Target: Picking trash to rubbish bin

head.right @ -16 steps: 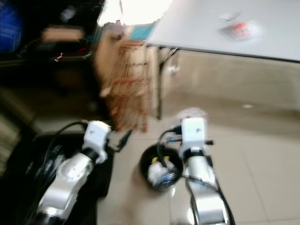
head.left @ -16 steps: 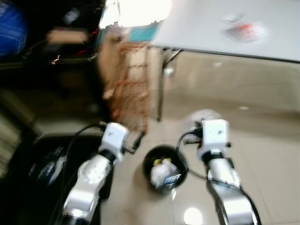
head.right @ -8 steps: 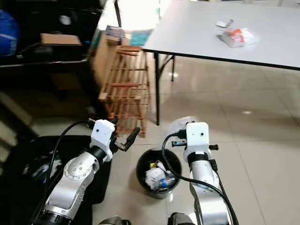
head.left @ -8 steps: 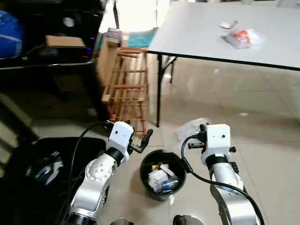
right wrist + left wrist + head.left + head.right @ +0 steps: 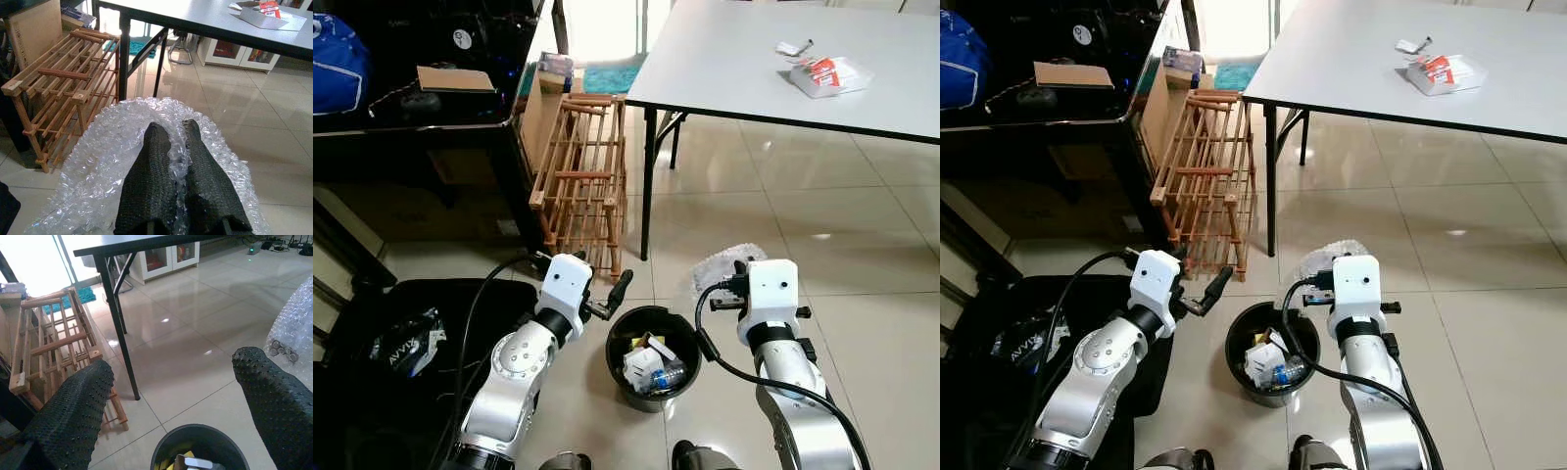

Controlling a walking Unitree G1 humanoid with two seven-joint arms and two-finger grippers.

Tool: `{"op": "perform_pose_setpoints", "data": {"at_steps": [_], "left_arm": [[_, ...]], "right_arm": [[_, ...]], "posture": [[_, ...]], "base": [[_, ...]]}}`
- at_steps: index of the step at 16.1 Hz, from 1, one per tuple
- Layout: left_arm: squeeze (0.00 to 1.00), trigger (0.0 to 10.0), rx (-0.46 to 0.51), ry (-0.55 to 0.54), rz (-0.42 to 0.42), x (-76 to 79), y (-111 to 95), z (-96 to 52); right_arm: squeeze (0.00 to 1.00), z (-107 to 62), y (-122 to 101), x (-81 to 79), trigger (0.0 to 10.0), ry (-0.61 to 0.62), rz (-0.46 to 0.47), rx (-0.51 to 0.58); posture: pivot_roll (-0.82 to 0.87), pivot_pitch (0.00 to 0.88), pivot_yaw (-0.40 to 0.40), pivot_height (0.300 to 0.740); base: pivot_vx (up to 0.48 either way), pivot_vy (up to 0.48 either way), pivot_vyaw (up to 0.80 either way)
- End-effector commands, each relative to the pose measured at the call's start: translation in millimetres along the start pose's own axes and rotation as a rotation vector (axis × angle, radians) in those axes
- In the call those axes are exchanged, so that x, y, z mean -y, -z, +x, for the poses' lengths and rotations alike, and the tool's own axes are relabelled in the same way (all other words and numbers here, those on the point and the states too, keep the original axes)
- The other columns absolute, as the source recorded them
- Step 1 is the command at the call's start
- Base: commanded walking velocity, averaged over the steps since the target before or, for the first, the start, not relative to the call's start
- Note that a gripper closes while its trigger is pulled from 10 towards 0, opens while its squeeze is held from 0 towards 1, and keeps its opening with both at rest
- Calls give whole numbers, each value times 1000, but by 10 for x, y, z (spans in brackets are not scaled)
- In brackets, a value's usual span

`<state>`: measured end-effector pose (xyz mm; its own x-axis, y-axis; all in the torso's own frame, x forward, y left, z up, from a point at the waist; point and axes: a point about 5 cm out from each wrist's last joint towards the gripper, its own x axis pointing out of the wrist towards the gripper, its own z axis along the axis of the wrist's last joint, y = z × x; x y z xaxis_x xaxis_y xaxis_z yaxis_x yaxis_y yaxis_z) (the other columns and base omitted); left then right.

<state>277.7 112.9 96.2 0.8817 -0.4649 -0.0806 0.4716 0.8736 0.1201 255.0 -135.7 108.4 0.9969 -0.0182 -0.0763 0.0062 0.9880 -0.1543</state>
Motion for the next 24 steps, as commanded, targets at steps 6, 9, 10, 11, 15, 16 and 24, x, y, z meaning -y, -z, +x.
{"op": "perform_pose_setpoints", "data": {"at_steps": [6,9,10,11,15,16,24], "left_arm": [[0,10000,-40,-22,-6,-49,132,-55],[0,10000,-76,-34,-3,-70,258,-130],[0,10000,-97,-48,-12,-89,337,-181],[0,10000,-117,-59,-19,-110,396,-222],[0,10000,-156,-21,-90,-171,533,-444],[0,10000,-170,-22,-84,-208,543,-499],[0,10000,-251,291,-222,46,524,-728]], "right_arm": [[0,23,10,-2,10000,-2,-3,-3],[0,31,10,7,10000,-6,-7,-5],[0,35,21,23,10000,-6,-12,-8],[0,40,25,36,10000,-5,-14,-10],[0,60,80,81,10000,-5,-24,-35],[0,63,106,80,10000,-10,-26,-48],[0,133,167,76,10000,-37,-31,-79]], "posture": [[14,143,53,740],[16,157,53,740],[18,167,51,740],[18,171,49,740],[29,173,43,740],[34,175,40,740],[61,204,36,740]], "base": [[0,0,0],[0,0,0],[0,0,0],[0,0,0],[0,0,0],[0,0,0],[0,0,0]]}}
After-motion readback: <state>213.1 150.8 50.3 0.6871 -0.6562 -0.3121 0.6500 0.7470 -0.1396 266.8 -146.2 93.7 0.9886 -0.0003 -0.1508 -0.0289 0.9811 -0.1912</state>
